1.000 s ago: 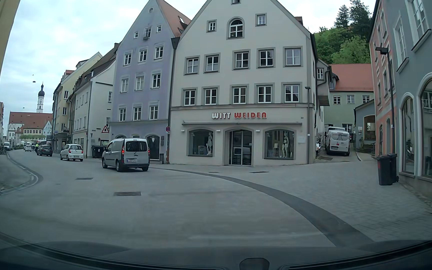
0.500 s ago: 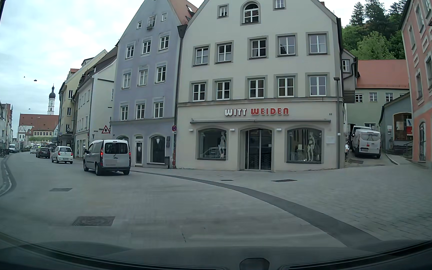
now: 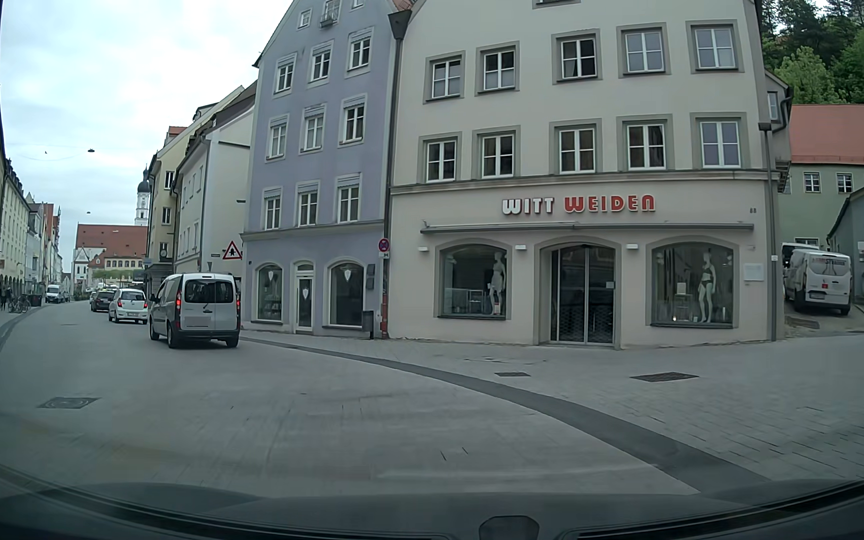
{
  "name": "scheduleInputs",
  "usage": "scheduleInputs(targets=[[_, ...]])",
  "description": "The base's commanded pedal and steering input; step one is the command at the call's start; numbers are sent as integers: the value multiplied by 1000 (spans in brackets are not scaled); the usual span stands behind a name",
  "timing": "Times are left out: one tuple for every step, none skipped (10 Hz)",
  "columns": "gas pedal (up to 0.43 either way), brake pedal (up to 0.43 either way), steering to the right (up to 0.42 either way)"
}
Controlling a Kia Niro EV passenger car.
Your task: Follow the waypoints while adhering to traffic rules and regulations
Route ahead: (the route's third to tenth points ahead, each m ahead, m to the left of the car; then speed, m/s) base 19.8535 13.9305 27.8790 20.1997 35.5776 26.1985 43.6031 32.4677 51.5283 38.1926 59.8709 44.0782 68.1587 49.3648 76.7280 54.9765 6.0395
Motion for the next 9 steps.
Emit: scheduleInputs(targets=[[0,0,-151],[0,0,-154],[0,0,-158],[0,0,-162],[0,0,-169],[0,0,-175],[0,0,-180],[0,0,-186],[0,0,-188]])
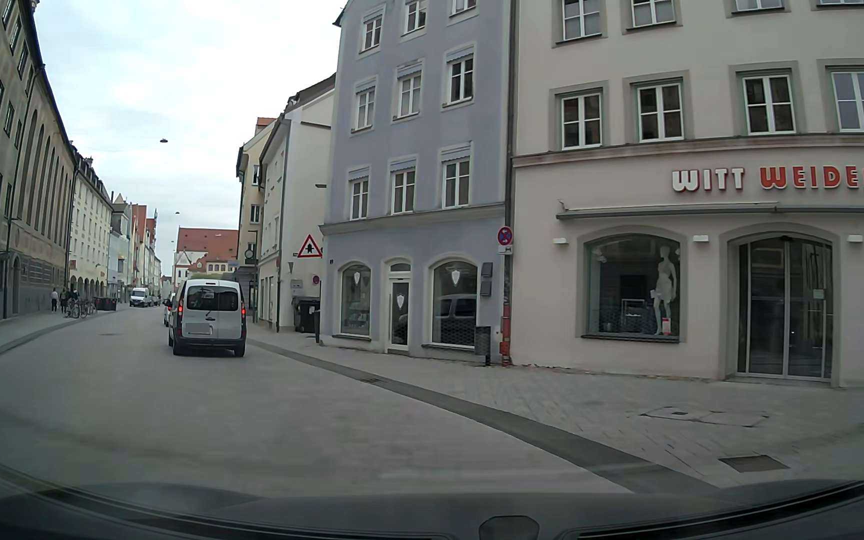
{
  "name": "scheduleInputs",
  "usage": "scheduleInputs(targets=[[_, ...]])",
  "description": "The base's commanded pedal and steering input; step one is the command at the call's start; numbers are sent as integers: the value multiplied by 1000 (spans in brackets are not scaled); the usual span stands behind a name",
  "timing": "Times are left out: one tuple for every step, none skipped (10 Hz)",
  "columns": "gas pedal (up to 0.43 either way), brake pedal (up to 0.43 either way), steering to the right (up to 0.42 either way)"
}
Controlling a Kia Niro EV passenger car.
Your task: Follow the waypoints while adhering to traffic rules and regulations
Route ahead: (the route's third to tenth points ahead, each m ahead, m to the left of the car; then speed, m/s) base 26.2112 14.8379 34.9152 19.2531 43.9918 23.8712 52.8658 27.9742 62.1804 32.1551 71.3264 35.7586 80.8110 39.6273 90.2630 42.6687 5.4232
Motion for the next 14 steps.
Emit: scheduleInputs(targets=[[0,0,-191],[0,0,-192],[0,0,-196],[0,0,-202],[0,0,-204],[0,0,-205],[20,0,-205],[39,0,-205],[47,0,-205],[47,0,-206],[59,0,-206],[59,0,-205],[59,0,-201],[59,0,-196]])
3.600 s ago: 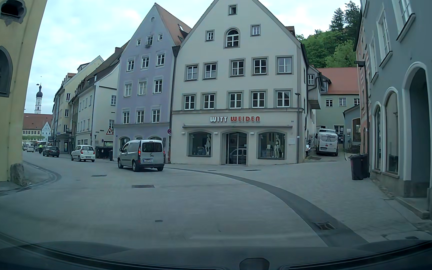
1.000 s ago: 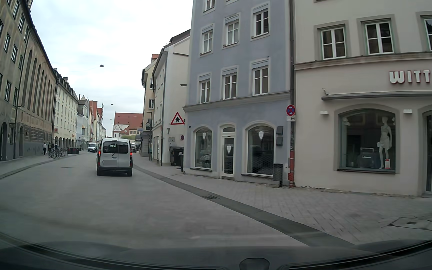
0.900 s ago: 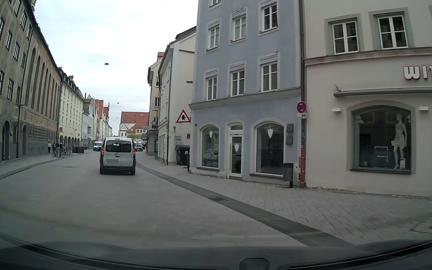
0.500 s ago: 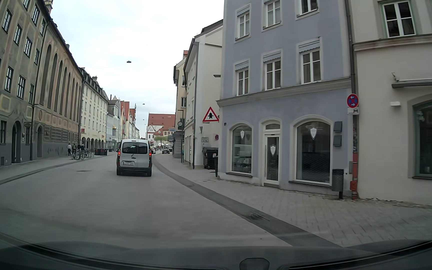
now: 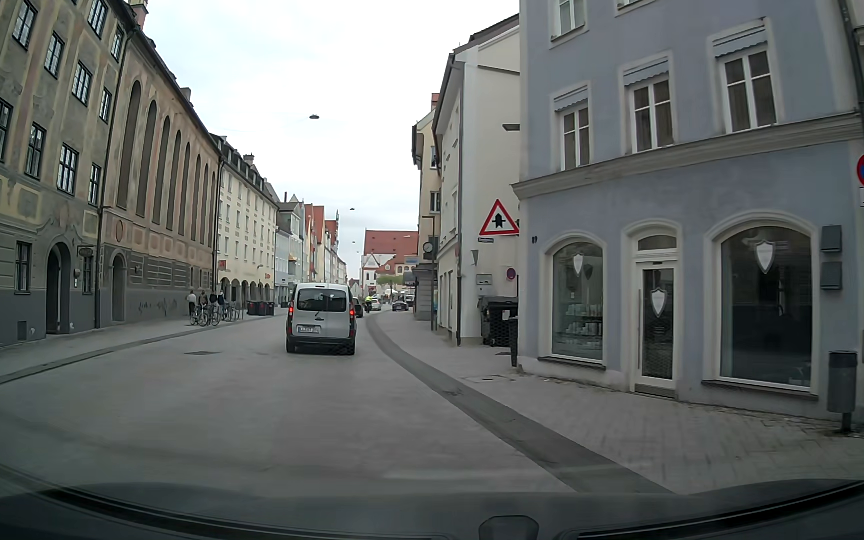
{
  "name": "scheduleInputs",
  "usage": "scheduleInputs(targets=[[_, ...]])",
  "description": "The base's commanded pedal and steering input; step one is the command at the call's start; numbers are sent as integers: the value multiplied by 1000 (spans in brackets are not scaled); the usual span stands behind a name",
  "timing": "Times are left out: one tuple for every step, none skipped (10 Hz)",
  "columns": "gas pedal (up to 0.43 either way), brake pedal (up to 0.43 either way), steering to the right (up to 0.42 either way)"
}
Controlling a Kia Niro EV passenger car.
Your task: Follow the waypoints while adhering to traffic rules and regulations
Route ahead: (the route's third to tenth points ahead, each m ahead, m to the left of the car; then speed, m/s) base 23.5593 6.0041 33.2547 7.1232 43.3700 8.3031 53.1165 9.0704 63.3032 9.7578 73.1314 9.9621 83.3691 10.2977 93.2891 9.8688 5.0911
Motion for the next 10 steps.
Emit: scheduleInputs(targets=[[59,0,-193],[59,0,-190],[59,0,-184],[59,0,-175],[59,0,-169],[59,0,-164],[59,0,-156],[59,0,-137],[59,0,-121],[67,0,-105]])
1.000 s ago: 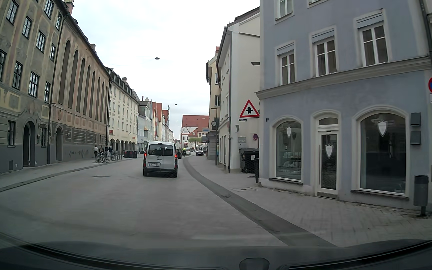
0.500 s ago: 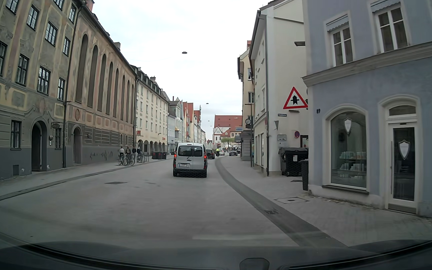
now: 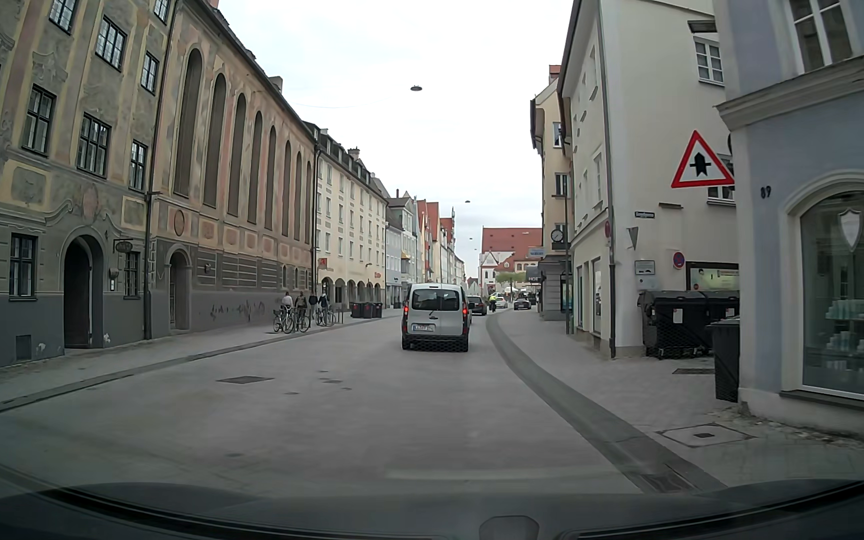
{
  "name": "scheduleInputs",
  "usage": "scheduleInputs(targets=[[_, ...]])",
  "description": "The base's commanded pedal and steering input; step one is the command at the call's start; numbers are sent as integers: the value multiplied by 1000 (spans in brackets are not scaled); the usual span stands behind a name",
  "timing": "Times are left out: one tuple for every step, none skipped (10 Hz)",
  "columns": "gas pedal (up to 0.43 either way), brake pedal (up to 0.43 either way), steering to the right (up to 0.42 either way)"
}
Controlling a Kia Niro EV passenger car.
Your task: Follow the waypoints while adhering to traffic rules and regulations
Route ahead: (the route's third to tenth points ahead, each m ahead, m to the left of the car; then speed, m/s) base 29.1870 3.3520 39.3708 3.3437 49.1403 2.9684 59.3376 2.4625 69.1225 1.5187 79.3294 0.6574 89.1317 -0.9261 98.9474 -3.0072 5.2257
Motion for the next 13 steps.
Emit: scheduleInputs(targets=[[67,0,-101],[67,0,-94],[67,0,-80],[67,0,-58],[67,0,-43],[67,0,-41],[67,0,-38],[67,0,-24],[67,0,-2],[67,0,10],[67,0,7],[67,0,4],[67,0,5]])
